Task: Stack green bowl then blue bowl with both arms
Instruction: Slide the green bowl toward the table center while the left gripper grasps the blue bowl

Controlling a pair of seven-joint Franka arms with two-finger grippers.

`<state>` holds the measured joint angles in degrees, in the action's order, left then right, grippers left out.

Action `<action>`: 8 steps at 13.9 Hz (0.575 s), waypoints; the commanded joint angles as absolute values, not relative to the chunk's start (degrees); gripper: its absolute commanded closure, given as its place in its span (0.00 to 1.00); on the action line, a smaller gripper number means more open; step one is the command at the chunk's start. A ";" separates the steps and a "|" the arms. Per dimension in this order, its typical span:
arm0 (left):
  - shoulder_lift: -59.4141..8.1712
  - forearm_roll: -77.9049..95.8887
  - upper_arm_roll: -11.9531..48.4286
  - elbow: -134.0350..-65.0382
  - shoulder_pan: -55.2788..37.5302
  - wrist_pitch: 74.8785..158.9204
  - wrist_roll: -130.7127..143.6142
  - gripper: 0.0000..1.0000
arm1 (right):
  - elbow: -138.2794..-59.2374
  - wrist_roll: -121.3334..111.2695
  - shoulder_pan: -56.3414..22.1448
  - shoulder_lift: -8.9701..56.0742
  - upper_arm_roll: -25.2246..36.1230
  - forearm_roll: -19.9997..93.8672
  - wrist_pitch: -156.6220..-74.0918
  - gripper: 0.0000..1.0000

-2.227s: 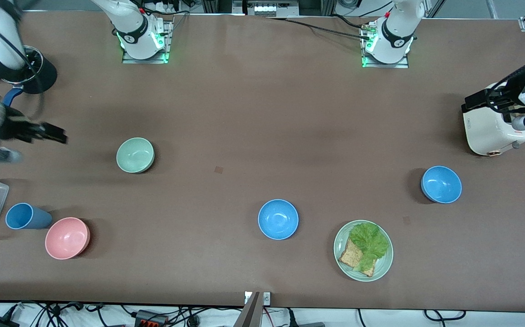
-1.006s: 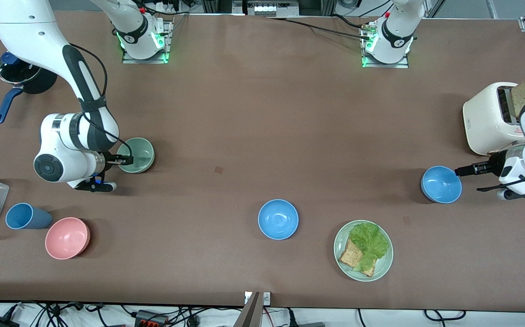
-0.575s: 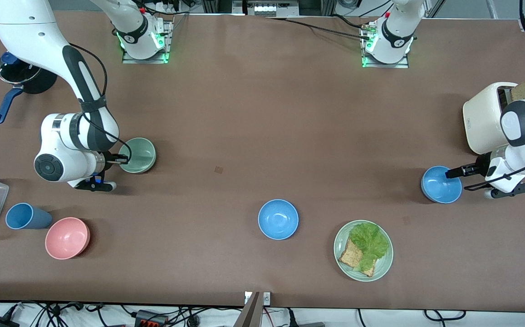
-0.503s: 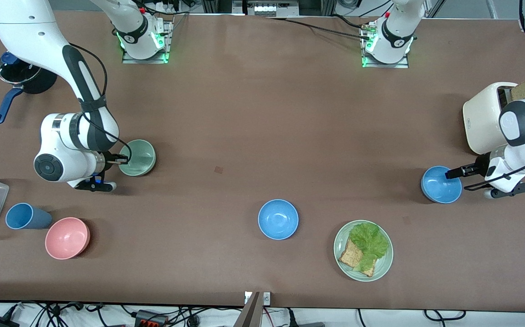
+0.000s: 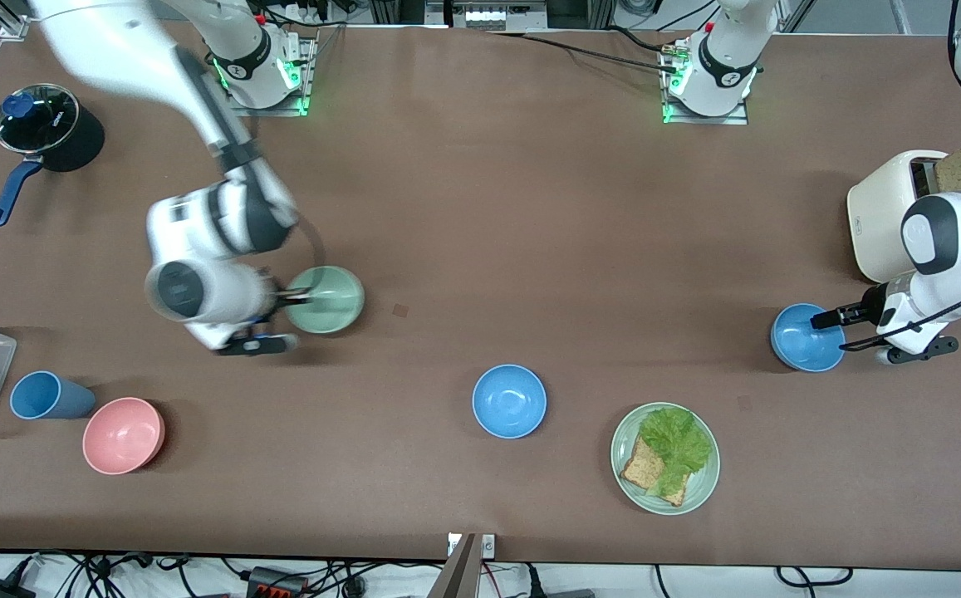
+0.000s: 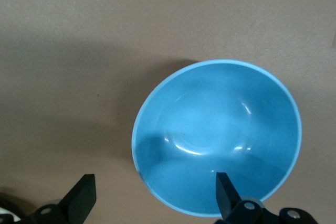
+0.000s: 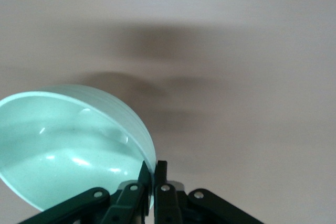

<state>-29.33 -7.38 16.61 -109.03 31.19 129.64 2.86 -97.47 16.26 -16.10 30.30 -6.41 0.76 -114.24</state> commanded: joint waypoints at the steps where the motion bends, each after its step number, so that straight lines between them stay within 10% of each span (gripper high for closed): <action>1: -30.06 -9.14 16.70 -108.54 31.20 130.69 3.60 0.10 | -94.84 20.12 -25.19 32.77 -5.89 1.23 -114.52 1.00; 8: -31.82 -10.99 16.70 -108.02 31.20 130.78 3.78 0.50 | -89.65 24.52 -35.59 39.63 -5.89 13.71 -115.48 1.00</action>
<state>-30.56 -9.17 16.59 -109.01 31.15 130.48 2.95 -91.33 23.94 -34.70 37.99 -6.52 12.08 -115.43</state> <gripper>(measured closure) 0.445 0.952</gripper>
